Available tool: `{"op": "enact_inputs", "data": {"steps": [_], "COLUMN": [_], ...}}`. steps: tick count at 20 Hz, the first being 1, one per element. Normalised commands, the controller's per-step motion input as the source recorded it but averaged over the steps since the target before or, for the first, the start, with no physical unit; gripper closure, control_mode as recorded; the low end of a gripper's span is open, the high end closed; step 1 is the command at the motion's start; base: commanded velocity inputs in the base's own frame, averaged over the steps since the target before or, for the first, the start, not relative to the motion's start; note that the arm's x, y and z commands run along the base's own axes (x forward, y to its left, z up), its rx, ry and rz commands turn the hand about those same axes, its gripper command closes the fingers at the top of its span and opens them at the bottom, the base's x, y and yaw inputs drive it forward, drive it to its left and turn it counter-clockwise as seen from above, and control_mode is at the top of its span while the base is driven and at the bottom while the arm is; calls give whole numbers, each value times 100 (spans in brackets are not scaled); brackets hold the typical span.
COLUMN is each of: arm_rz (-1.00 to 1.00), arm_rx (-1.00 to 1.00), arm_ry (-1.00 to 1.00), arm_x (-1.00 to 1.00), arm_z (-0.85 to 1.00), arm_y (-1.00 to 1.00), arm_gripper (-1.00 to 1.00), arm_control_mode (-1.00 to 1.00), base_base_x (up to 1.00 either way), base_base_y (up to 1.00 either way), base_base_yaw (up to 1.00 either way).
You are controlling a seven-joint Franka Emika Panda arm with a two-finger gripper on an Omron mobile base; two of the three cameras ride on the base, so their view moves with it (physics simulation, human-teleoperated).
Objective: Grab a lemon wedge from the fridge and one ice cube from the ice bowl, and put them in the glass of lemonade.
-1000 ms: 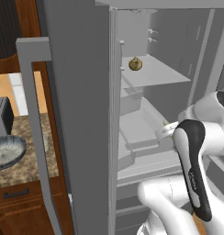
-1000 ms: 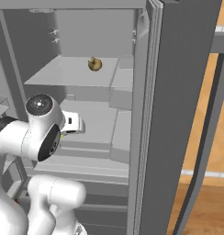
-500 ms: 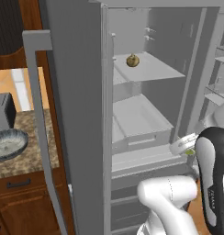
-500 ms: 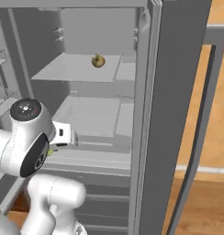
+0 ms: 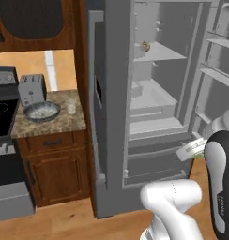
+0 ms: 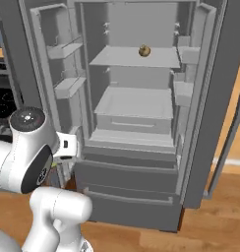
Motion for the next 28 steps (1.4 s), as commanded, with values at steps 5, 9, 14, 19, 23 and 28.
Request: {"op": "enact_inputs", "data": {"steps": [5,9,14,19,23,28], "arm_rz": [0,0,0,0,0,0], "arm_rx": [0,0,0,0,0,0], "arm_ry": [0,0,0,0,0,0], "arm_x": [0,0,0,0,0,0], "arm_z": [0,0,0,0,0,0], "arm_y": [0,0,0,0,0,0], "arm_gripper": [100,100,100,100,100,100], "arm_control_mode": [100,100,100,100,100,100], "base_base_x": [-67,5,53,91,85,63], "base_base_y": [100,100,98,37,0,62], "base_base_yaw": [12,1,-9,-34,-39,-50]}}
